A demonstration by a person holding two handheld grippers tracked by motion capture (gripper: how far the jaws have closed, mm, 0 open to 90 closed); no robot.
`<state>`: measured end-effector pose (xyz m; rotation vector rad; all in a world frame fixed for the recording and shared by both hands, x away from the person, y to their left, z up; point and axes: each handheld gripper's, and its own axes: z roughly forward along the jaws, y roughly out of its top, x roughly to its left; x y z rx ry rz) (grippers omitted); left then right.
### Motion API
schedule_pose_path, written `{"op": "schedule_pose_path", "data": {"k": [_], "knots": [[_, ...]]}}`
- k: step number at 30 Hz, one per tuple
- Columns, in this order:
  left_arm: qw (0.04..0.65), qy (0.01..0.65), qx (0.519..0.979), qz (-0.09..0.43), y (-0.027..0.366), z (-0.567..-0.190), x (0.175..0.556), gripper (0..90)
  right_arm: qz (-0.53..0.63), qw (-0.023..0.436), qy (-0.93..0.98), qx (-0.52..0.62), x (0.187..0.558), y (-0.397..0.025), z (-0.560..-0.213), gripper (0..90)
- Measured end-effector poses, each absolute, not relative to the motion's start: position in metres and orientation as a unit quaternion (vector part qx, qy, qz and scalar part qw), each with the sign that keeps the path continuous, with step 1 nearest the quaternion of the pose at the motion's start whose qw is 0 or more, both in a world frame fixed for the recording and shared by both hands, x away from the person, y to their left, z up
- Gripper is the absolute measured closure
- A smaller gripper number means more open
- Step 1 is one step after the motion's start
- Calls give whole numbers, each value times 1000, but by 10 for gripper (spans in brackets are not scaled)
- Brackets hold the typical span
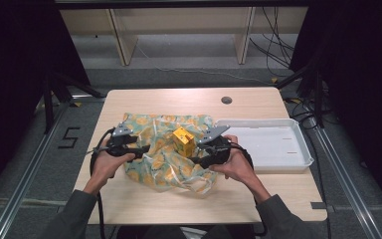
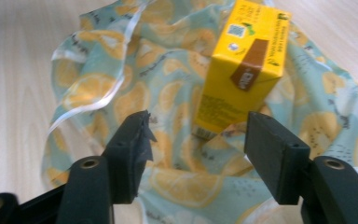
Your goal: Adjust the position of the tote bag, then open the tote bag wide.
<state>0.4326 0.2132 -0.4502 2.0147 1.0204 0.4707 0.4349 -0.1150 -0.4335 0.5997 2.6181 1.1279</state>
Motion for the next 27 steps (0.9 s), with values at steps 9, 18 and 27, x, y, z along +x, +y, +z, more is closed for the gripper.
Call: {"op": "schedule_pose_path", "data": {"k": [9,18,27], "knots": [[414,402,794,190,218,-452,388,285,385,119,887,226,441,-115,-432,341],[419,397,793,195,220,-460,350,235,395,137,876,241,451,-116,-431,308],[402,391,804,196,212,-475,330,227,402,138,870,249,457,-113,-431,295]]}}
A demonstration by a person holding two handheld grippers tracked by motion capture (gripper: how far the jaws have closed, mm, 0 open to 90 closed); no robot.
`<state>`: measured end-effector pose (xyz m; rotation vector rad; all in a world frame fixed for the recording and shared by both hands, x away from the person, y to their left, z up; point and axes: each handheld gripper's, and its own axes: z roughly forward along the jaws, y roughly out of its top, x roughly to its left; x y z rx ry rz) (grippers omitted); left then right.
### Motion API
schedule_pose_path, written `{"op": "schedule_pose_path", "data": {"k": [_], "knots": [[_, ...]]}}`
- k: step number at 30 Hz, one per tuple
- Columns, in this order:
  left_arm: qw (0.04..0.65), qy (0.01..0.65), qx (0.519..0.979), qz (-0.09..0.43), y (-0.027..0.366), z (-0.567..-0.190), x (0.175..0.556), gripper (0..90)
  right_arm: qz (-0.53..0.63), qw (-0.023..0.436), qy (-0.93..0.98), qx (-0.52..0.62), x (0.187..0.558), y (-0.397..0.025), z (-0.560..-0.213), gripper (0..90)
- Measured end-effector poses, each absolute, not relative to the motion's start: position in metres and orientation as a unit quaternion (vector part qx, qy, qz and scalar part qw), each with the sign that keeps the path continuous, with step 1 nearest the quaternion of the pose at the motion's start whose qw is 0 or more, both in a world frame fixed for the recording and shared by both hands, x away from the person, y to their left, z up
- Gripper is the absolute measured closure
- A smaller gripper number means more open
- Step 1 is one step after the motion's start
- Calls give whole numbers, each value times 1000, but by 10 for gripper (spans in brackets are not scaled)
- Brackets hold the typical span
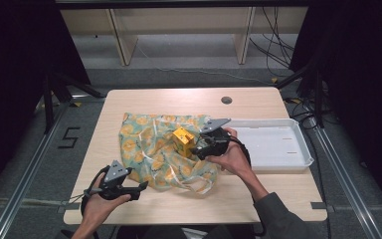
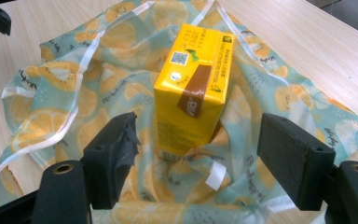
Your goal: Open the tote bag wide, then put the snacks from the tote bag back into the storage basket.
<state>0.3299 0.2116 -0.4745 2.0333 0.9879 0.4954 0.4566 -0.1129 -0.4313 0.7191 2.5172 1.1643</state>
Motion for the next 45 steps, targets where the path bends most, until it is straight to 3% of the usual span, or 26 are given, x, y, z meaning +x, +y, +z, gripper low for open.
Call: {"op": "schedule_pose_path", "data": {"k": [17,45], "knots": [[410,390,804,183,196,-488,303,221,402,131,873,242,463,-90,-430,279],[393,382,814,193,201,-489,305,223,396,143,871,252,478,-76,-437,300]]}}
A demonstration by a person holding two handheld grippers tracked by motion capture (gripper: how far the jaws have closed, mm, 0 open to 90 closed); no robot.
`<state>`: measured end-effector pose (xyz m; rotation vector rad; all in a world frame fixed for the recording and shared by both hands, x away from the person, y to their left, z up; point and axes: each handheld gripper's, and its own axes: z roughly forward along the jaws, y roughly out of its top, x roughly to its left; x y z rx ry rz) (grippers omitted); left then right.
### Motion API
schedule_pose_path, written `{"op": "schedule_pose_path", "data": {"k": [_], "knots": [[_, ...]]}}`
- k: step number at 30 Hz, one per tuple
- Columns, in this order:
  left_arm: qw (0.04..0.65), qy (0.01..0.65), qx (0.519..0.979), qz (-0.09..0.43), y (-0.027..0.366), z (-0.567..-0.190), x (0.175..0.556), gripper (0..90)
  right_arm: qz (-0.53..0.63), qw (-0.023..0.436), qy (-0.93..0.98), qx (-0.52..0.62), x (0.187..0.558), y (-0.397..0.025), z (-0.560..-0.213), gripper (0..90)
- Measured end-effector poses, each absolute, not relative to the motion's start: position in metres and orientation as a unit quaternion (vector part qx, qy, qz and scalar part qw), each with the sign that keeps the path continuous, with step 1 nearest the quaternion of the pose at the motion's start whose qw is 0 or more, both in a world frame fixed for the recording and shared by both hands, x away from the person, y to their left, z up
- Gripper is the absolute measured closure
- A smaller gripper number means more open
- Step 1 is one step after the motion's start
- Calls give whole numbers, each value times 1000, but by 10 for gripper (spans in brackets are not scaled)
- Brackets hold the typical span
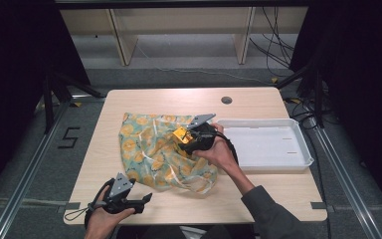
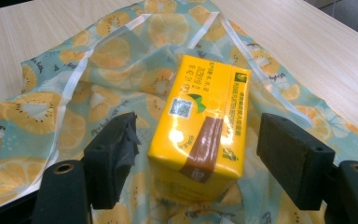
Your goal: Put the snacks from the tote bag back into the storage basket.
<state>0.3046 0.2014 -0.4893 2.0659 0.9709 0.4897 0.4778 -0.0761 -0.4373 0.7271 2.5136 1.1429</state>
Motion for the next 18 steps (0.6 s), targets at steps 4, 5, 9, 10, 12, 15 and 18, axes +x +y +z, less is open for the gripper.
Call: {"op": "schedule_pose_path", "data": {"k": [4,5,9,10,12,15,18], "knots": [[394,380,815,192,204,-489,304,223,392,137,874,251,479,-72,-437,314],[408,390,803,191,201,-491,304,223,396,140,872,251,479,-70,-438,316],[397,383,812,189,202,-491,305,223,392,137,874,251,480,-65,-442,325],[396,383,813,188,201,-491,305,222,393,137,874,252,480,-64,-442,330],[396,381,813,190,201,-491,305,222,386,137,879,246,482,-64,-443,340],[399,382,812,189,201,-491,305,222,389,136,876,250,484,-62,-445,344],[397,380,813,190,202,-491,304,222,389,144,875,248,487,-60,-447,352]]}}
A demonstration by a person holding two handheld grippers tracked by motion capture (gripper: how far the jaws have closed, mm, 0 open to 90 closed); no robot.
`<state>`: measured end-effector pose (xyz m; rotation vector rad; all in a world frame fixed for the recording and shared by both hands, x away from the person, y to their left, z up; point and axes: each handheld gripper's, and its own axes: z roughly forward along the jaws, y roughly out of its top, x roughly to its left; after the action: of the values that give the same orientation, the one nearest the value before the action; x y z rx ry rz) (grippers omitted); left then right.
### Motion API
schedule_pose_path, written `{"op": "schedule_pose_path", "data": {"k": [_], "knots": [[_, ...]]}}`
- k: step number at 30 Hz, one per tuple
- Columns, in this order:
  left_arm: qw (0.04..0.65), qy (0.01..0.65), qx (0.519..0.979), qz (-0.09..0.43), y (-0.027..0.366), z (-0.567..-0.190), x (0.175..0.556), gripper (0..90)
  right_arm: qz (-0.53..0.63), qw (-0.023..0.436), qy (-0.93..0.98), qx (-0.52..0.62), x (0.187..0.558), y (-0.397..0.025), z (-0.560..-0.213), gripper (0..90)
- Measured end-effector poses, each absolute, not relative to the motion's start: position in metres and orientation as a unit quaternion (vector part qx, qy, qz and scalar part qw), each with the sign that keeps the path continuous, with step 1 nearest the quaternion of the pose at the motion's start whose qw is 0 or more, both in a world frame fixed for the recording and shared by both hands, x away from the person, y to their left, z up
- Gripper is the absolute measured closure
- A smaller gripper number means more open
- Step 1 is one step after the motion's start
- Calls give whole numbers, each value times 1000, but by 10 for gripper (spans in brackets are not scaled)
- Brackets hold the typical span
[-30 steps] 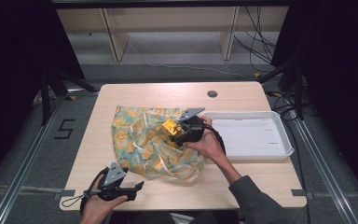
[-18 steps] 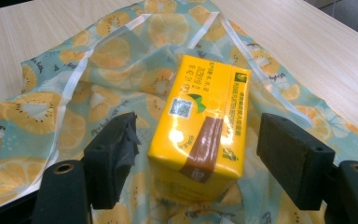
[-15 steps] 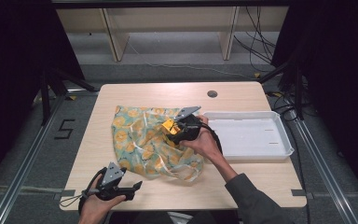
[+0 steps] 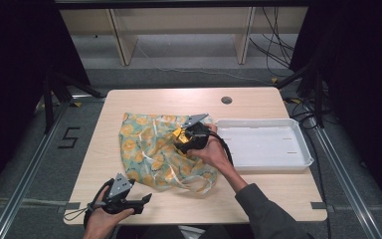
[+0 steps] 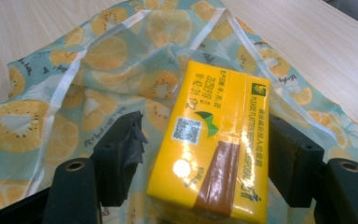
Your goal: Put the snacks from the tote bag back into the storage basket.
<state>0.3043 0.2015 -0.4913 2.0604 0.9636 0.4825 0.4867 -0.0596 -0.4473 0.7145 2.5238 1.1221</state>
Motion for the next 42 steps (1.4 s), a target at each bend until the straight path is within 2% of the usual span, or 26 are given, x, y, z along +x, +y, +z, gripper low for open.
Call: {"op": "schedule_pose_path", "data": {"k": [3,7,10,12,15,17,22,25,42], "knots": [[392,382,816,186,201,-491,303,220,385,142,875,258,488,-57,-450,381],[397,384,812,188,201,-491,304,220,388,145,871,262,489,-59,-452,463],[391,374,819,193,202,-491,305,221,379,130,875,270,487,-61,-449,493],[395,379,815,192,201,-492,304,219,388,143,871,265,489,-61,-449,500],[391,373,819,193,202,-492,305,219,384,130,871,278,486,-60,-447,510],[392,380,817,188,202,-492,305,219,389,146,871,263,486,-58,-447,514],[395,377,815,193,202,-493,306,219,377,142,874,273,481,-56,-445,519],[392,376,818,191,202,-492,306,220,382,156,873,261,481,-54,-445,520],[397,377,813,201,204,-493,308,219,429,135,866,218,462,-66,-396,521]]}}
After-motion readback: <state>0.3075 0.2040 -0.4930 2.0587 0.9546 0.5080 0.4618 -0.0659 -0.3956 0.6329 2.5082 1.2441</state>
